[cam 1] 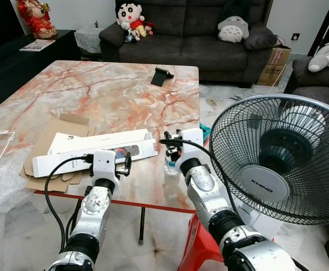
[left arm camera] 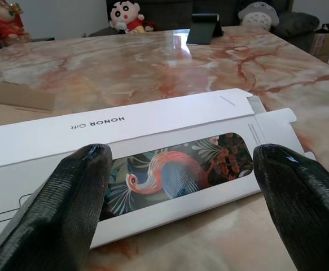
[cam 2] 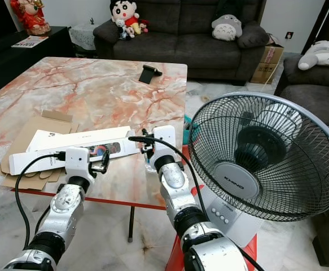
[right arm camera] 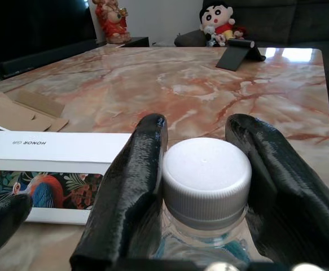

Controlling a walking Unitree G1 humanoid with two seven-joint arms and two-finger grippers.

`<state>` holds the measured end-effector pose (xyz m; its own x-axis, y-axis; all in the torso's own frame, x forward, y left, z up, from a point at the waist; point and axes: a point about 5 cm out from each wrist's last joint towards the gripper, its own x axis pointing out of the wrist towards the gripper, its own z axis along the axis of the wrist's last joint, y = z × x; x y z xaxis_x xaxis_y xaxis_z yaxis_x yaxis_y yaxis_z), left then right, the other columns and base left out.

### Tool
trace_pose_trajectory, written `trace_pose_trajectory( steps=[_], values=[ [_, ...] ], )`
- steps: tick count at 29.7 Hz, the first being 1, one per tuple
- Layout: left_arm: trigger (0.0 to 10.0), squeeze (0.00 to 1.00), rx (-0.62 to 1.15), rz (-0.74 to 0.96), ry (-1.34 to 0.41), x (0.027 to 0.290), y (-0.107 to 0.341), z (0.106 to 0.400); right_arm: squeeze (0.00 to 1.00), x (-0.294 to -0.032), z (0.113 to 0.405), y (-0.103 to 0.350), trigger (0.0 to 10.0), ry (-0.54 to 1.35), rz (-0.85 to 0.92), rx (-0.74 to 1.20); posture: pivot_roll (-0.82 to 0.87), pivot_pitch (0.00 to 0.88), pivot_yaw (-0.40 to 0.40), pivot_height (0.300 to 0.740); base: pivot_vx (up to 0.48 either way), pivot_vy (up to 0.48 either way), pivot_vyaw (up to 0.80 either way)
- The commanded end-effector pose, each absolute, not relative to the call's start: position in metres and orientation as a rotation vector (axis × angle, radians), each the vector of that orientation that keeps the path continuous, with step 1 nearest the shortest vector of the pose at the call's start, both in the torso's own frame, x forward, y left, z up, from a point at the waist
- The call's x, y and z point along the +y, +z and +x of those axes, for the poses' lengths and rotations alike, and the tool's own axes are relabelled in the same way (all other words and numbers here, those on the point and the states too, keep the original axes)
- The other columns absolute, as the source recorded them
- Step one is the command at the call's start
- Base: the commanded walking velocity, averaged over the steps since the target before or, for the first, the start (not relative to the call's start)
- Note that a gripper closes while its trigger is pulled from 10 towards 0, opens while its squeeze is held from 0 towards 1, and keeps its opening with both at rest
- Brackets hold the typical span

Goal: Picking trash to rubbish bin

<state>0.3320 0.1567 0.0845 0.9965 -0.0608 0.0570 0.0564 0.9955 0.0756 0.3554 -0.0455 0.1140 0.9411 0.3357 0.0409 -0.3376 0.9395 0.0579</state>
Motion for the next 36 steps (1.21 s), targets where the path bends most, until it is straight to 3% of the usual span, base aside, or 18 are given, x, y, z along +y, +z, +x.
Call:
trace_pose_trajectory(
  steps=[1,36],
  values=[
    [10.0,0.00,-0.043,0.069,-0.066,0.156,0.080,0.330,0.00,-0.022,0.348,0.116,10.0,0.391,0.117,-0.037,0.01,0.000,0.020,0.740,-0.259,0.000,0.00],
    [10.0,0.00,-0.050,0.066,-0.055,0.159,0.082,0.331,0.00,-0.029,0.354,0.131,10.0,0.392,0.152,-0.103,0.00,0.000,0.009,0.740,-0.307,0.000,0.00]
  ],
)
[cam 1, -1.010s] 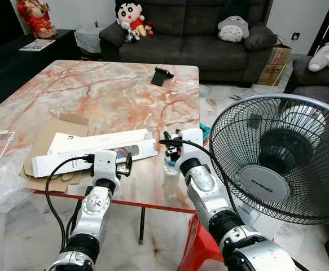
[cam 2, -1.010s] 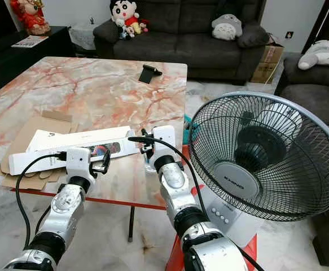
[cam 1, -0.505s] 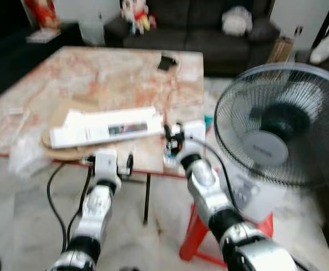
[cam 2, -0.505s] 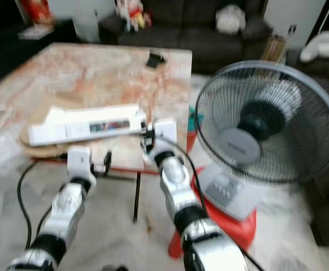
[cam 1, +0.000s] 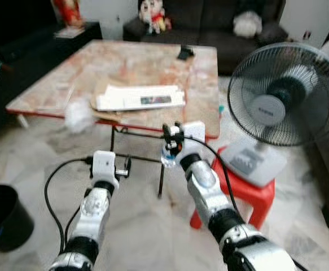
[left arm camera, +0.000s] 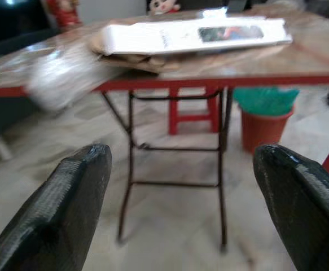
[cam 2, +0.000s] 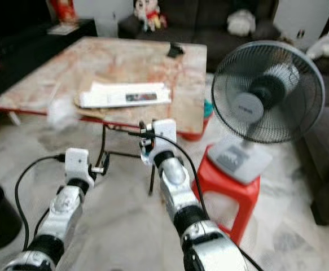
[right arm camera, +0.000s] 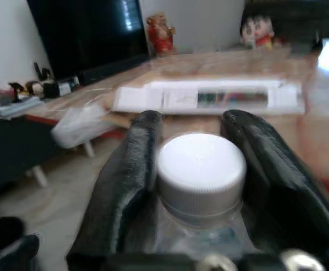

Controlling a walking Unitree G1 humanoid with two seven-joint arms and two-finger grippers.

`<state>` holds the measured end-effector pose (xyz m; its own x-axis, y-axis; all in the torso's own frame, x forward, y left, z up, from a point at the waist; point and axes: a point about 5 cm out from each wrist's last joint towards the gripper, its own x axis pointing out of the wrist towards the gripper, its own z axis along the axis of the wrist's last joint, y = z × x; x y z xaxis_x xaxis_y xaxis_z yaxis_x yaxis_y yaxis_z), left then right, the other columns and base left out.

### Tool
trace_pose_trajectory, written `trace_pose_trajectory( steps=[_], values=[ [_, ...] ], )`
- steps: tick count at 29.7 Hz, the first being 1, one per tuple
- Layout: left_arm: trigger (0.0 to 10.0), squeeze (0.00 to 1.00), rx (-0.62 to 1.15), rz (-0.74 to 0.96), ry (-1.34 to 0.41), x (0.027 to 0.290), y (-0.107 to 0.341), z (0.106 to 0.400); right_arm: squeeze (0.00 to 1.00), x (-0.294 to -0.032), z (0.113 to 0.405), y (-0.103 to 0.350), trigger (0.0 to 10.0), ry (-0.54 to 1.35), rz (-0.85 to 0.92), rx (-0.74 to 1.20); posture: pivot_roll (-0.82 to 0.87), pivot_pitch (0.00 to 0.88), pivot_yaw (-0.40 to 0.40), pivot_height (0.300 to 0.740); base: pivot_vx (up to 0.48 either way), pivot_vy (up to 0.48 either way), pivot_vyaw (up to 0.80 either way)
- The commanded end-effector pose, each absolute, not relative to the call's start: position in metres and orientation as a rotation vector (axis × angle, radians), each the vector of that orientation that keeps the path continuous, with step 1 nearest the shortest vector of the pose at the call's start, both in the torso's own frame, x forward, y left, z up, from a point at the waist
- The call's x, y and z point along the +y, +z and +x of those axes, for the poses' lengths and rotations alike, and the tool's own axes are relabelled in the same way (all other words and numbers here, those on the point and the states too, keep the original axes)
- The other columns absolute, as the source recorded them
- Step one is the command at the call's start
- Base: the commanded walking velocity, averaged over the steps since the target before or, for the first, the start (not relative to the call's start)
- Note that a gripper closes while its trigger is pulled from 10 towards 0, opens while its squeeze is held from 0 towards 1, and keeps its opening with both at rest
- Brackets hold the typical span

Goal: Picking trash to rubbish bin

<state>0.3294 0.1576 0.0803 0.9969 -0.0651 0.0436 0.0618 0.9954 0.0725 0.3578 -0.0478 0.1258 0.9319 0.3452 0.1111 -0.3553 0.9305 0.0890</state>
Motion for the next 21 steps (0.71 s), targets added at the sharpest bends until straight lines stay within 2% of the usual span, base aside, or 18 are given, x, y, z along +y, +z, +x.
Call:
trace_pose_trajectory(
  steps=[1,7,8,12,14,17,18,21],
  values=[
    [10.0,0.00,-0.050,0.066,-0.055,0.159,0.082,0.331,0.00,-0.029,0.354,0.131,10.0,0.392,0.152,-0.103,0.00,0.000,0.009,0.740,0.000,0.000,0.00],
    [10.0,0.00,0.049,0.077,-0.019,0.179,0.064,0.323,0.00,-0.054,0.351,0.101,10.0,0.341,0.127,0.017,-0.01,0.000,0.004,0.740,0.000,0.000,0.00],
    [10.0,0.00,0.097,0.091,0.004,0.189,0.053,0.317,0.00,-0.068,0.347,0.084,10.0,0.298,0.135,0.091,-0.01,0.000,0.003,0.740,0.000,0.000,0.00],
    [10.0,0.00,0.181,0.116,0.024,0.201,0.038,0.307,0.00,-0.088,0.338,0.060,10.0,0.238,0.138,0.198,-0.01,0.000,0.003,0.740,0.000,0.000,0.00],
    [10.0,0.00,0.261,0.087,0.054,0.209,0.022,0.295,0.00,-0.107,0.324,0.033,10.0,0.175,0.143,0.322,-0.02,0.000,0.000,0.740,0.000,0.000,0.00],
    [10.0,0.00,0.321,0.094,0.069,0.214,0.010,0.286,0.00,-0.120,0.311,0.013,10.0,0.128,0.140,0.415,-0.02,0.000,-0.001,0.740,0.000,0.000,0.00],
    [10.0,0.00,0.396,0.104,0.077,0.217,-0.004,0.274,0.00,-0.134,0.293,-0.007,10.0,0.083,0.131,0.513,-0.02,0.000,-0.001,0.740,0.000,0.000,0.00],
    [10.0,0.00,0.488,0.100,0.091,0.220,-0.021,0.256,0.00,-0.150,0.268,-0.031,10.0,0.029,0.113,0.630,-0.02,0.000,-0.003,0.740,0.000,0.000,0.00]
  ],
)
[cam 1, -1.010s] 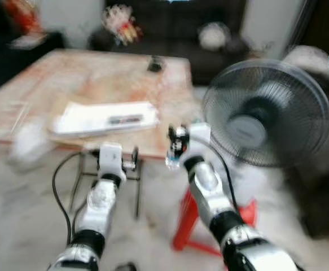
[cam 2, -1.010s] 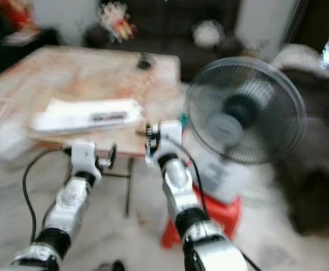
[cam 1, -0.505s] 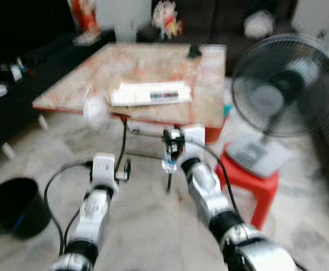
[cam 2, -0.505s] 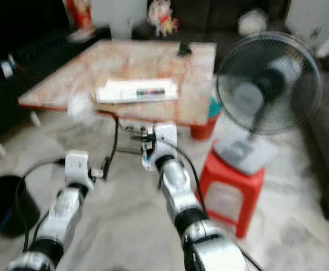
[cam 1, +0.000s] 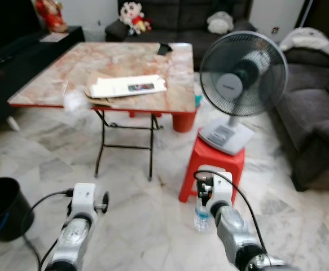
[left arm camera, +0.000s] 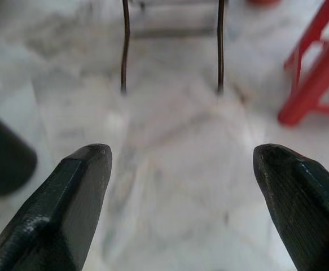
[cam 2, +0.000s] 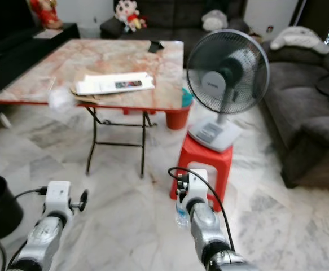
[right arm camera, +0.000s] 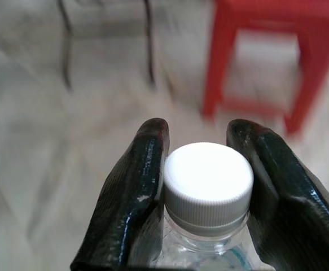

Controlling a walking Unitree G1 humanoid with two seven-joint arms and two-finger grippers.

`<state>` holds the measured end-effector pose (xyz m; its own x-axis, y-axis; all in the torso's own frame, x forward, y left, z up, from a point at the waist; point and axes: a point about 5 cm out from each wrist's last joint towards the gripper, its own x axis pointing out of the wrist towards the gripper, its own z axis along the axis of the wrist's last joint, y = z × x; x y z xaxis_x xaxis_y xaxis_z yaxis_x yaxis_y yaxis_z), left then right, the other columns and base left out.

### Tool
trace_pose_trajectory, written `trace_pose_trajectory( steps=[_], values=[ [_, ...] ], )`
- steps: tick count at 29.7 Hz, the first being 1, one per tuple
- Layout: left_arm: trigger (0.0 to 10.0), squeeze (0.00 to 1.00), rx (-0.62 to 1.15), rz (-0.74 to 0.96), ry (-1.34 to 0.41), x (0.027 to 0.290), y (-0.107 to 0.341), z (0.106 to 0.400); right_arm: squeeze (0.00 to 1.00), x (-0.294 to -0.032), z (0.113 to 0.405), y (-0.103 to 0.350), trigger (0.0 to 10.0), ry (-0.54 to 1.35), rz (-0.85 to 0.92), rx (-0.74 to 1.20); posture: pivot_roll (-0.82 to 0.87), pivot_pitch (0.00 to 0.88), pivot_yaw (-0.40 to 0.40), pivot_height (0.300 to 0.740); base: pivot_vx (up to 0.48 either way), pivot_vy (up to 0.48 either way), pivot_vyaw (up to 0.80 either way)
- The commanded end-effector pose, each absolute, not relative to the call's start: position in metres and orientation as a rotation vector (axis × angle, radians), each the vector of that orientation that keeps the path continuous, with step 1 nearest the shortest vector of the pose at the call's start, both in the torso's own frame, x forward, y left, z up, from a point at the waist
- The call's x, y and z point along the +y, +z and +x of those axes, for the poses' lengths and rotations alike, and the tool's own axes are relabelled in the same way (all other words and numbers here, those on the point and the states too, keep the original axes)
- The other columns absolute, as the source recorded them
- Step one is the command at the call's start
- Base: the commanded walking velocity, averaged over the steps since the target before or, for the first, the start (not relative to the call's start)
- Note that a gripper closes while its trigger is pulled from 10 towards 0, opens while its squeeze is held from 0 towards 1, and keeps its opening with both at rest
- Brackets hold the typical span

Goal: Picking trash to rubbish bin

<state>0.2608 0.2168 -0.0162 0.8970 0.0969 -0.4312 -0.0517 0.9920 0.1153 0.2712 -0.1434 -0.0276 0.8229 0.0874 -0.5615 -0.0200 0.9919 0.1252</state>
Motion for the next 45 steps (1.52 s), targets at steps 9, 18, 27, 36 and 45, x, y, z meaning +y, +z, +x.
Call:
trace_pose_trajectory(
  steps=[9,18,27,36,45],
  values=[
    [10.0,0.00,0.882,0.091,0.196,0.230,-0.079,0.173,0.00,-0.175,0.182,-0.086,10.0,-0.031,0.029,0.962,-0.03,0.000,-0.001,0.740,0.000,0.000,0.00],
    [10.0,0.00,0.901,0.093,0.219,0.236,-0.082,0.161,0.00,-0.170,0.178,-0.088,10.0,-0.028,0.026,0.953,-0.03,0.000,0.005,0.740,0.000,0.000,0.53],
    [10.0,0.00,0.862,0.133,0.196,0.240,-0.074,0.176,0.00,-0.158,0.202,-0.077,10.0,-0.002,0.031,0.896,-0.03,0.000,0.016,0.740,0.000,0.000,0.79],
    [10.0,0.00,0.849,0.142,0.190,0.239,-0.073,0.178,0.00,-0.158,0.206,-0.074,10.0,0.003,0.036,0.871,-0.03,0.000,0.018,0.740,0.000,0.000,0.66],
    [10.0,0.00,0.848,0.145,0.190,0.238,-0.074,0.177,0.00,-0.159,0.200,-0.077,10.0,0.022,0.012,0.888,-0.03,0.000,0.020,0.740,0.000,0.000,0.79]
  ],
)
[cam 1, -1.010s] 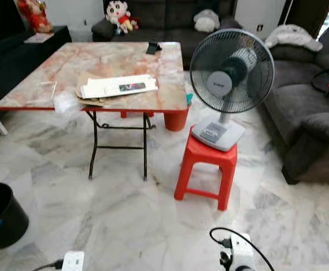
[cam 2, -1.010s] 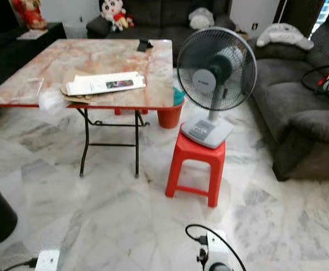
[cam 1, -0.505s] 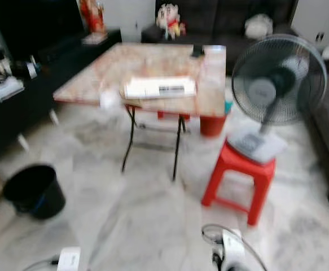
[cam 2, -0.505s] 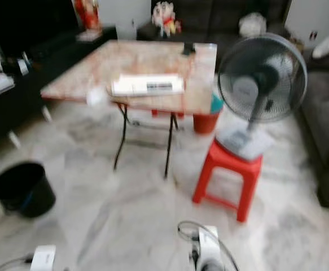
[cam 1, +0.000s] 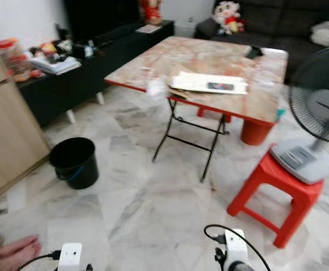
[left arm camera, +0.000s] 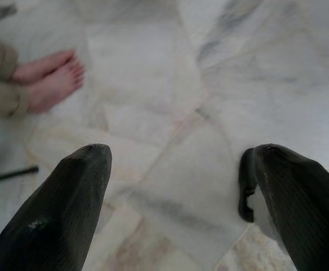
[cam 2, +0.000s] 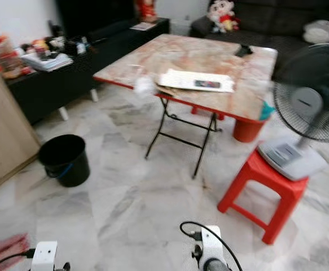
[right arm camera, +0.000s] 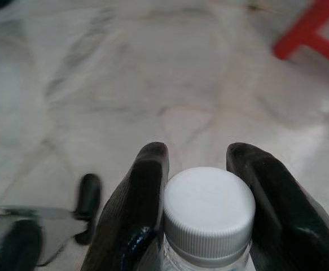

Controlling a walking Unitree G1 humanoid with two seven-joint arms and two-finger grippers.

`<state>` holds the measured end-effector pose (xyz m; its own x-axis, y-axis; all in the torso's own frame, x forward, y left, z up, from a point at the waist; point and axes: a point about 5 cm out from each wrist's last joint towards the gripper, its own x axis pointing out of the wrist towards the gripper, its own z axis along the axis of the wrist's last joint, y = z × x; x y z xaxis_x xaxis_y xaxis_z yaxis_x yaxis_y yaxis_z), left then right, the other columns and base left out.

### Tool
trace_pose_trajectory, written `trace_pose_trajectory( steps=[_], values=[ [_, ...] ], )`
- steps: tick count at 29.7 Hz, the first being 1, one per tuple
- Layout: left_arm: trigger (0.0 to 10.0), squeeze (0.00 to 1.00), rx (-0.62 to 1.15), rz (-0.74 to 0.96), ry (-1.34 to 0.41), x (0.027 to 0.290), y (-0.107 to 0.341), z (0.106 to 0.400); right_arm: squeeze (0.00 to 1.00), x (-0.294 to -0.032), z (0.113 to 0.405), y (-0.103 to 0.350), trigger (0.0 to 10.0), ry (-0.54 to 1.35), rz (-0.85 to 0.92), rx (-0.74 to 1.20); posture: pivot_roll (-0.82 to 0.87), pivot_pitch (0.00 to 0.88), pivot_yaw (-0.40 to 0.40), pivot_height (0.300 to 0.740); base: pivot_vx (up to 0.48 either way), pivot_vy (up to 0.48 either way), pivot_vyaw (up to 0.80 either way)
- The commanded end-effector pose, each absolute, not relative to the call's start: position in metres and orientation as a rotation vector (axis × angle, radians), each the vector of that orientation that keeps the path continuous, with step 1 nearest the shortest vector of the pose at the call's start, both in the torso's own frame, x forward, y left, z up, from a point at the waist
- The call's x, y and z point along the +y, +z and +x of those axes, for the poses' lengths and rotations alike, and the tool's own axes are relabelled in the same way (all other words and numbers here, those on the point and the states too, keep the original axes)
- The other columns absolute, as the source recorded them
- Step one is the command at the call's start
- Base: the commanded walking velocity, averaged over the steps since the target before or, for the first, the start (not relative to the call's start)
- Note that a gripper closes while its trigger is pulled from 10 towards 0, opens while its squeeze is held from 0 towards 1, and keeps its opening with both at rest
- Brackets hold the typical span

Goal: Picking trash to rubbish bin

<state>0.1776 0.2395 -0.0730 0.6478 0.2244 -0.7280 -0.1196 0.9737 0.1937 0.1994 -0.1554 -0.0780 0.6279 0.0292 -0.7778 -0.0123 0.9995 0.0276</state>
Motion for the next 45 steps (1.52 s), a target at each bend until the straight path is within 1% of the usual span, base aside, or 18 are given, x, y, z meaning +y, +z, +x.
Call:
trace_pose_trajectory(
  steps=[1,21,24,28,35,38,40,41,45],
  values=[
    [10.0,0.00,0.848,0.146,0.190,0.238,-0.074,0.177,0.00,-0.159,0.199,-0.078,10.0,0.022,0.011,0.889,-0.03,0.000,0.020,0.740,0.000,0.000,0.79],
    [10.0,0.00,0.844,0.151,0.202,0.238,-0.074,0.176,0.00,-0.156,0.196,-0.079,10.0,0.036,0.017,0.890,-0.03,0.000,0.016,0.740,0.000,0.000,0.79],
    [10.0,0.00,0.835,0.149,0.207,0.239,-0.074,0.176,0.00,-0.155,0.198,-0.078,10.0,0.021,0.064,0.872,-0.03,0.000,0.015,0.740,0.000,0.000,0.00],
    [10.0,0.00,0.832,0.151,0.209,0.239,-0.073,0.177,0.00,-0.154,0.201,-0.077,10.0,0.027,0.075,0.862,-0.03,0.000,0.015,0.740,0.000,0.000,0.00],
    [10.0,0.00,0.825,0.166,0.189,0.239,-0.071,0.182,0.00,-0.151,0.206,-0.073,10.0,0.010,0.106,0.829,-0.05,0.000,0.049,0.740,0.273,0.000,0.00],
    [10.0,0.00,0.823,0.170,0.185,0.239,-0.070,0.184,0.00,-0.151,0.207,-0.072,10.0,0.007,0.112,0.824,-0.05,0.000,0.049,0.740,0.274,0.000,0.00],
    [10.0,0.00,0.806,0.181,0.176,0.241,-0.065,0.192,0.00,-0.151,0.208,-0.072,10.0,-0.011,0.129,0.817,-0.06,0.000,0.079,0.740,0.274,0.000,0.00],
    [10.0,0.00,0.792,0.189,0.169,0.242,-0.062,0.199,0.00,-0.151,0.209,-0.072,10.0,-0.026,0.142,0.813,-0.06,0.000,0.083,0.740,0.274,0.000,0.00],
    [10.0,0.00,0.771,0.196,0.162,0.243,-0.056,0.208,0.00,-0.153,0.208,-0.072,10.0,-0.055,0.170,0.806,-0.07,0.000,0.097,0.740,0.275,0.000,0.00]
  ],
)
